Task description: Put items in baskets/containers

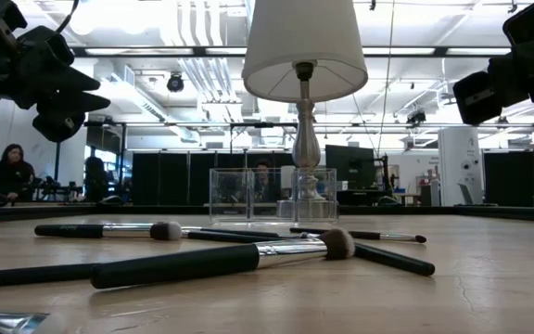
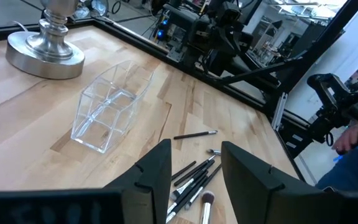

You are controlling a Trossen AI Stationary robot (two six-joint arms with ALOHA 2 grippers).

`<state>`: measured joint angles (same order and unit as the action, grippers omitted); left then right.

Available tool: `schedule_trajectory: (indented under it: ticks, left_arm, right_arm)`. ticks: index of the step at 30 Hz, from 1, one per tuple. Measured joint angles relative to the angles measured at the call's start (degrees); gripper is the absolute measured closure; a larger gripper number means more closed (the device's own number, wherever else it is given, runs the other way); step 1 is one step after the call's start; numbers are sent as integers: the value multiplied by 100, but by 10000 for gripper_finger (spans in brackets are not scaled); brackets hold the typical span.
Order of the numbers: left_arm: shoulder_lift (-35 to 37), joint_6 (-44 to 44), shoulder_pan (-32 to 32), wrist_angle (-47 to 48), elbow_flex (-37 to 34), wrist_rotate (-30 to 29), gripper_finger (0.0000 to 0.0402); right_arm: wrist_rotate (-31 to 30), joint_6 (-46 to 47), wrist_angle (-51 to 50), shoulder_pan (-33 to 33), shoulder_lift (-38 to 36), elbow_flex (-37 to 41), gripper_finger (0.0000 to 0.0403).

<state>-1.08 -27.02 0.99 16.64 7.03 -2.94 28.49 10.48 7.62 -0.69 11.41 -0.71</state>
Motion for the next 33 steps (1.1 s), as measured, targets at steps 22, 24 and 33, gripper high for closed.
schedule_trajectory:
  ticks: [22,24,33]
  left_arm:
    - [0,2,-2,-2,2,7,268]
    - [0,0,0,-2,1,9,268]
    - [0,2,-2,-2,2,27,268]
  right_arm:
    - [-865,5253,693,214,677,-14,321]
    - [-1395,5111,372,337,1126,-283,320]
    - [-3021,4487,-3088,821,4460,-2950,273]
